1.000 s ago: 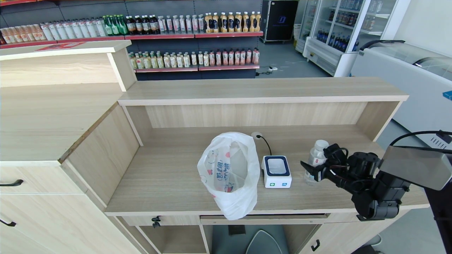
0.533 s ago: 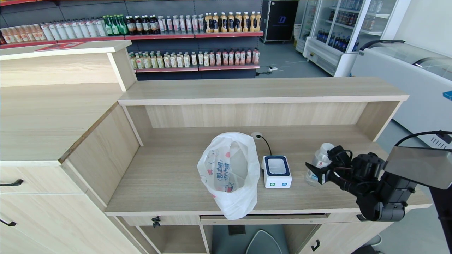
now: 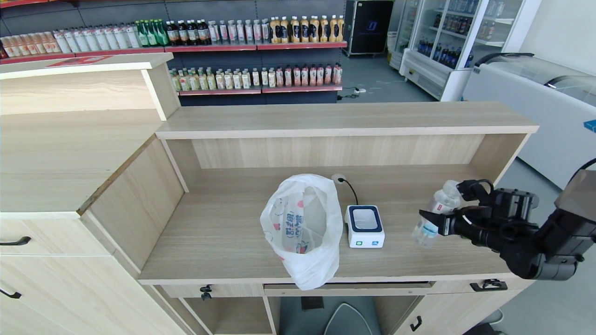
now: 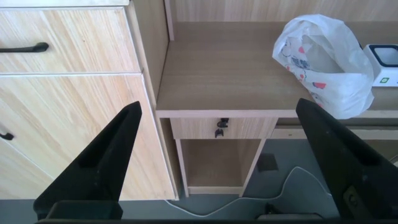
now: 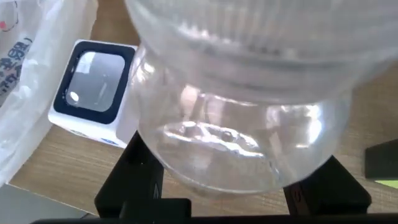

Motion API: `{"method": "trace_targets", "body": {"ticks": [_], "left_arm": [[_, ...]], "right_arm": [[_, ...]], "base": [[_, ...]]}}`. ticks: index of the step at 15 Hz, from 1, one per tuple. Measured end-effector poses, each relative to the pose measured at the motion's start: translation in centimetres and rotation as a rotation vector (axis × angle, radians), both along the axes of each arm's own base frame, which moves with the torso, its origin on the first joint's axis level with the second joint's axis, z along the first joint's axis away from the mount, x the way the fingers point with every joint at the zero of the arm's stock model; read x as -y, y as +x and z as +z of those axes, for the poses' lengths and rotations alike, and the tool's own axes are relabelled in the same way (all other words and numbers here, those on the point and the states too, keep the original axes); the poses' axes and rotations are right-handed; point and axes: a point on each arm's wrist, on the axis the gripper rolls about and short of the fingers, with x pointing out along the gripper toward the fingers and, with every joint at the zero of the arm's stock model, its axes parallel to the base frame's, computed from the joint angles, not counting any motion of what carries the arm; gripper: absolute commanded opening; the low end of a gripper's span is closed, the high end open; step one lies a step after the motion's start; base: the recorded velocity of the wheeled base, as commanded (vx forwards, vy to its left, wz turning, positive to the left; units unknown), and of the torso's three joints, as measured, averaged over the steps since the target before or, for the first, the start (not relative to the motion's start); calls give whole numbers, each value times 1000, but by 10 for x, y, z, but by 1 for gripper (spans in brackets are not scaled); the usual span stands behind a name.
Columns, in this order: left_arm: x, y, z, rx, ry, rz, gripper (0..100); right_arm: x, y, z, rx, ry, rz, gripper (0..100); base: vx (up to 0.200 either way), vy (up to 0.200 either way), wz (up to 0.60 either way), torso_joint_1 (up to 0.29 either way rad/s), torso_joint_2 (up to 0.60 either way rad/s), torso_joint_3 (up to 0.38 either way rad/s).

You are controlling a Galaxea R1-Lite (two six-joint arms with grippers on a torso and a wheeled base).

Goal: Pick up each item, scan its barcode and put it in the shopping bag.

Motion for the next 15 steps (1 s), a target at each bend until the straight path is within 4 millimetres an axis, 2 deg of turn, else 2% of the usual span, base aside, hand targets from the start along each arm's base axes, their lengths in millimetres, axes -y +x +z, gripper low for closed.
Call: {"method": "trace_targets", "body": {"ticks": [2, 5, 9, 12, 15], "left_arm": [[0, 0, 0, 0, 0, 0, 100], [0, 0, 0, 0, 0, 0, 100], [0, 0, 0, 0, 0, 0, 100], [0, 0, 0, 0, 0, 0, 100], [0, 0, 0, 0, 0, 0, 100]], "right_arm": [[1, -7, 33, -36, 62, -10, 0], [-1, -26, 102, -55, 257, 61, 0], [-15, -76, 194, 3, 436, 493, 0], [-31, -116, 230, 32, 441, 717, 0], [-45, -153, 248, -9, 484, 854, 0]], "base": [[0, 0, 0, 0, 0, 0], [0, 0, 0, 0, 0, 0], [0, 0, 0, 0, 0, 0], [0, 0, 0, 0, 0, 0], [0, 0, 0, 0, 0, 0]]}}
